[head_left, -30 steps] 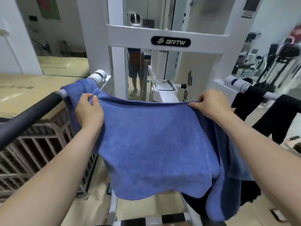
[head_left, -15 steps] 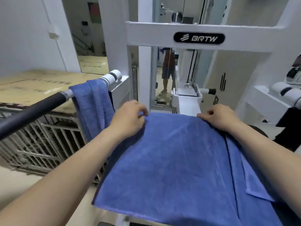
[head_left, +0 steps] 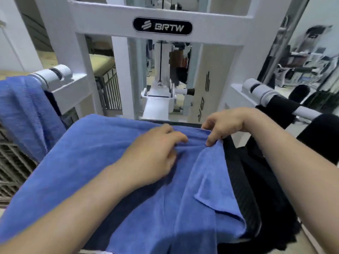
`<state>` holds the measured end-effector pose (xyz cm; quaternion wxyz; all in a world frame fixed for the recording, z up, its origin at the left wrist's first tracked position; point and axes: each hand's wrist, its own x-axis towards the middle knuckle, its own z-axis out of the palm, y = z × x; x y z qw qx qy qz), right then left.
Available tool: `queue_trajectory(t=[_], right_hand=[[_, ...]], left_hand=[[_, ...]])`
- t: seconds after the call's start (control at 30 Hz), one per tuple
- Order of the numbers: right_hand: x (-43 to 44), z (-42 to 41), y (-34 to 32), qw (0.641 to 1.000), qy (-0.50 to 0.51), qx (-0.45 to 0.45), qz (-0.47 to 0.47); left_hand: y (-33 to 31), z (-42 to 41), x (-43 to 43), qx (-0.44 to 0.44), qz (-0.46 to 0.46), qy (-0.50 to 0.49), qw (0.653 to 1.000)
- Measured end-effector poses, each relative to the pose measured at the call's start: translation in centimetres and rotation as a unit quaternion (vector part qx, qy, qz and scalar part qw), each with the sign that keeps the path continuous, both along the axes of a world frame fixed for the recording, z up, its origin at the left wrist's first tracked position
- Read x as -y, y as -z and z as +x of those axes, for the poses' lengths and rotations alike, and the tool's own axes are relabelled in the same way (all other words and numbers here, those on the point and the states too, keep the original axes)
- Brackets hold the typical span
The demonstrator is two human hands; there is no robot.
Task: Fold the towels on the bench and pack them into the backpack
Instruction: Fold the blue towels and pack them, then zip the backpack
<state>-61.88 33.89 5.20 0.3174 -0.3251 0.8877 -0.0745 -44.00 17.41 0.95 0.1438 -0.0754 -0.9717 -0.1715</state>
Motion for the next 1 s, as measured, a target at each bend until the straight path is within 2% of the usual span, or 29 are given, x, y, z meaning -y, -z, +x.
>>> queue_trajectory(t=[0.03, 0.1, 0.17, 0.23, 0.3, 0.37, 0.43, 0.47, 0.53, 0.63, 0.67, 0.73, 0.83, 0.9, 1.0], right_hand=[[-0.3, -0.1, -0.2, 1.0, 0.002, -0.007, 0.017], [-0.4, -0.2, -0.7, 0.999, 0.004, -0.031, 0.042], [0.0, -0.3, -1.1, 0.993, -0.008, -0.094, 0.07], [0.8, -0.6, -1.1, 0.979, -0.02, -0.187, 0.076], [1.7, -1.2, -0.6, 0.962, -0.014, -0.268, 0.041], [2.3, -1.8, 0.2, 0.934, -0.001, -0.357, 0.0], [2.3, -2.3, 0.9, 0.907, 0.017, -0.42, -0.035], [2.0, -2.5, 1.1, 0.904, 0.018, -0.424, -0.044], [0.7, -2.9, 0.9, 0.928, 0.021, -0.369, -0.048], [-2.2, -2.3, -0.9, 0.983, 0.046, -0.171, -0.056], [-3.0, -2.0, -1.4, 0.989, 0.062, -0.111, -0.069], [-4.2, -1.9, -1.7, 0.991, 0.091, -0.04, -0.091], [-4.9, -1.6, -1.0, 0.994, 0.099, -0.03, -0.04], [-5.5, -1.4, -0.2, 0.993, 0.104, -0.039, -0.027], [-7.0, -0.9, -0.1, 0.992, 0.117, 0.016, -0.05]], left_hand=[[-0.1, 0.7, -2.5, 0.028, 0.022, 0.069, 0.997], [0.4, 1.3, -6.0, 0.078, -0.022, 0.137, 0.987], [1.3, 0.6, -6.8, 0.076, -0.037, 0.109, 0.99], [1.4, -0.3, -6.9, 0.052, 0.01, 0.074, 0.996], [0.9, -1.0, -7.7, 0.042, 0.048, 0.077, 0.995], [0.4, -1.5, -9.2, 0.075, 0.14, 0.103, 0.982], [0.1, -2.3, -10.5, 0.13, 0.297, 0.132, 0.937], [0.1, -2.9, -11.0, 0.145, 0.358, 0.141, 0.912], [0.5, -3.9, -11.8, 0.158, 0.42, 0.144, 0.882], [0.8, -4.8, -12.6, 0.176, 0.455, 0.129, 0.863], [0.6, -4.8, -12.8, 0.179, 0.437, 0.129, 0.872], [0.2, -4.2, -13.5, 0.177, 0.328, 0.137, 0.918], [0.2, -2.2, -14.9, 0.075, 0.1, 0.147, 0.981], [0.7, -0.7, -15.5, 0.009, -0.018, 0.125, 0.992], [1.7, 0.5, -15.9, -0.062, -0.148, 0.076, 0.984]])
